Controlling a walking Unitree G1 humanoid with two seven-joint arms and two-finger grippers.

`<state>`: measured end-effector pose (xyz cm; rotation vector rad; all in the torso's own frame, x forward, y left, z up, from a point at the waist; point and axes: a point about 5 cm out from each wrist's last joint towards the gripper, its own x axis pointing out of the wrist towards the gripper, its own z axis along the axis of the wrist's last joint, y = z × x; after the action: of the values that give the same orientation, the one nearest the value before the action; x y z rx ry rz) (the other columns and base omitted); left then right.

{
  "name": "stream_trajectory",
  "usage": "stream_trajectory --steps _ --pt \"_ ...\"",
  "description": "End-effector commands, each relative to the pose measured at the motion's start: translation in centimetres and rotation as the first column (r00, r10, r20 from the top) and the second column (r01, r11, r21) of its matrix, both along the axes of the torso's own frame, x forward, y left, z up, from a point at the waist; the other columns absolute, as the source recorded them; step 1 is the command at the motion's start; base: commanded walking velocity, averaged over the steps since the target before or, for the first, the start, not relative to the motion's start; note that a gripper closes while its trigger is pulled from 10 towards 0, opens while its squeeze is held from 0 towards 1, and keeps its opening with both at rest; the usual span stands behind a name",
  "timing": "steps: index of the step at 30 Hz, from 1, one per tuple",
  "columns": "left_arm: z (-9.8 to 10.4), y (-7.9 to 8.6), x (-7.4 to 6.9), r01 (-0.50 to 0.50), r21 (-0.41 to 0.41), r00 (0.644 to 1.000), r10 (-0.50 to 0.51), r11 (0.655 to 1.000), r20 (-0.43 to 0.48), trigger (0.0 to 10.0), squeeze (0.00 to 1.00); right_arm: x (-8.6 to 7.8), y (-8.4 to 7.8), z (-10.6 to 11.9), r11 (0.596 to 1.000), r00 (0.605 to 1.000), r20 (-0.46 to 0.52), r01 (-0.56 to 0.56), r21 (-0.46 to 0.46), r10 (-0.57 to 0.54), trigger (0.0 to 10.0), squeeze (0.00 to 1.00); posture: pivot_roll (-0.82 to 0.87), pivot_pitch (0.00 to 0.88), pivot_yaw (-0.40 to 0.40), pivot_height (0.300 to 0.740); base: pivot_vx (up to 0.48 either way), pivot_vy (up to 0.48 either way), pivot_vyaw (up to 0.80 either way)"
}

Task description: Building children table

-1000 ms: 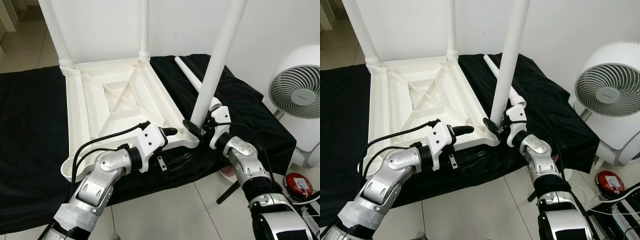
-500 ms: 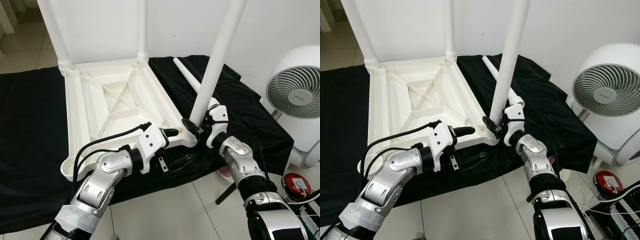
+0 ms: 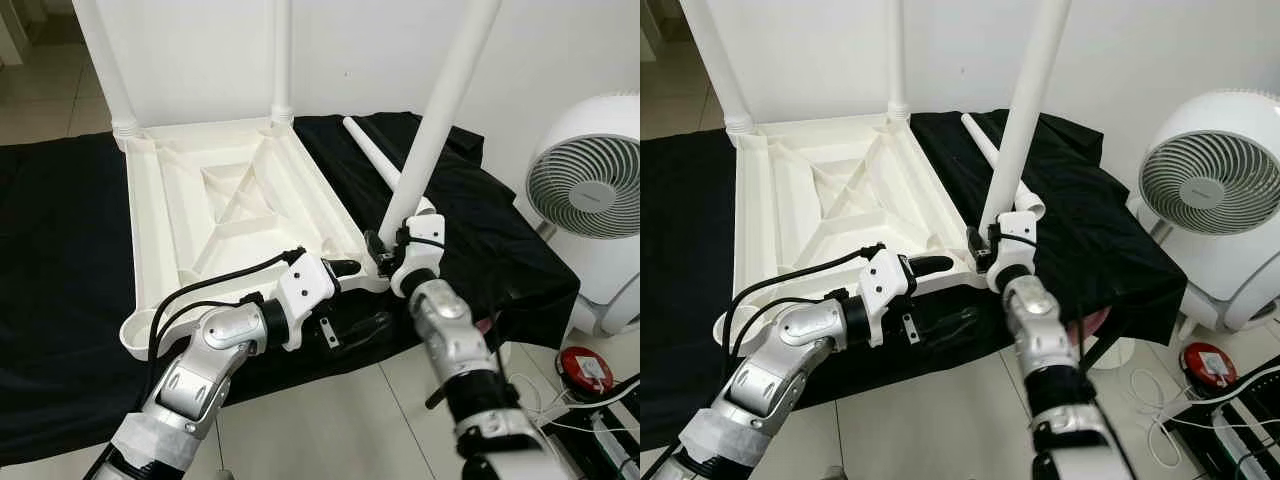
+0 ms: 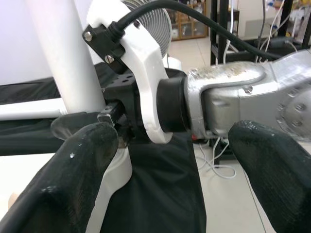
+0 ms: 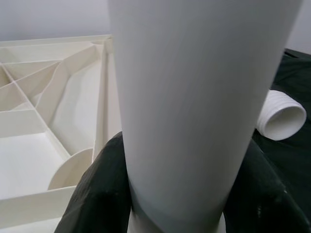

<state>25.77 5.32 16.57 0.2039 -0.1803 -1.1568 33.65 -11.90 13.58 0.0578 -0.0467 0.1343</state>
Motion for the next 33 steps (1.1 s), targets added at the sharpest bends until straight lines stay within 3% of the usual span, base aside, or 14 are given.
stream_trajectory --steps 1,5,17,18,19,27,32,33 --pt "-0.1 -0.1 0.1 -0.037 0.003 0.999 0.037 0.999 0.004 10.0 0.00 -0.5 0.0 0.0 0.997 0.997 -0.016 0.071 0.024 -0.070 10.0 0.00 -0.01 0.000 -0.059 0.740 0.000 0.000 0.00" --pt "-0.1 -0.1 0.2 -0.042 0.001 0.999 0.042 0.999 0.005 10.0 0.00 -1.9 1.0 0.3 0.985 0.985 0.005 0.171 0.025 -0.171 10.0 0.00 -0.01 0.000 -0.060 0.740 0.000 0.000 0.00" --pt "0.0 -0.3 0.2 -0.035 0.001 0.999 0.035 0.999 0.011 10.0 0.00 -2.6 2.4 1.0 0.989 0.989 0.014 0.148 0.020 -0.148 10.0 0.00 -0.01 0.000 -0.060 0.740 0.000 0.000 0.00" --pt "0.0 -0.3 0.2 -0.037 0.001 0.999 0.037 0.999 0.013 10.0 0.00 -2.6 2.4 1.1 0.990 0.990 0.023 0.135 0.031 -0.136 10.0 0.09 -0.01 0.000 -0.061 0.740 0.000 0.000 0.00" --pt "0.0 -0.3 0.3 -0.038 0.002 0.999 0.038 0.999 0.014 10.0 0.00 -2.5 2.4 1.2 0.991 0.991 0.031 0.126 0.037 -0.127 10.0 0.96 -0.01 0.000 -0.061 0.740 0.000 0.000 0.00" --pt "0.0 -0.2 0.4 -0.044 0.003 0.999 0.044 0.999 0.016 10.0 0.00 -2.5 1.7 1.9 0.998 0.994 0.090 0.063 0.032 -0.065 10.0 1.00 -0.01 0.000 -0.063 0.740 0.000 0.000 0.00" --pt "0.1 -0.2 0.5 -0.048 0.002 0.999 0.048 0.999 0.019 10.0 0.00 -2.0 -0.2 1.7 0.999 0.994 0.096 -0.045 -0.017 0.046 10.0 1.00 -0.01 0.000 -0.063 0.740 0.000 0.000 0.00" --pt "0.1 -0.2 0.5 -0.050 0.001 0.999 0.050 0.999 0.018 10.0 0.00 -1.9 -0.5 1.6 0.997 0.994 0.082 -0.076 -0.024 0.078 10.0 0.81 -0.01 0.000 -0.062 0.740 0.000 0.000 0.00"
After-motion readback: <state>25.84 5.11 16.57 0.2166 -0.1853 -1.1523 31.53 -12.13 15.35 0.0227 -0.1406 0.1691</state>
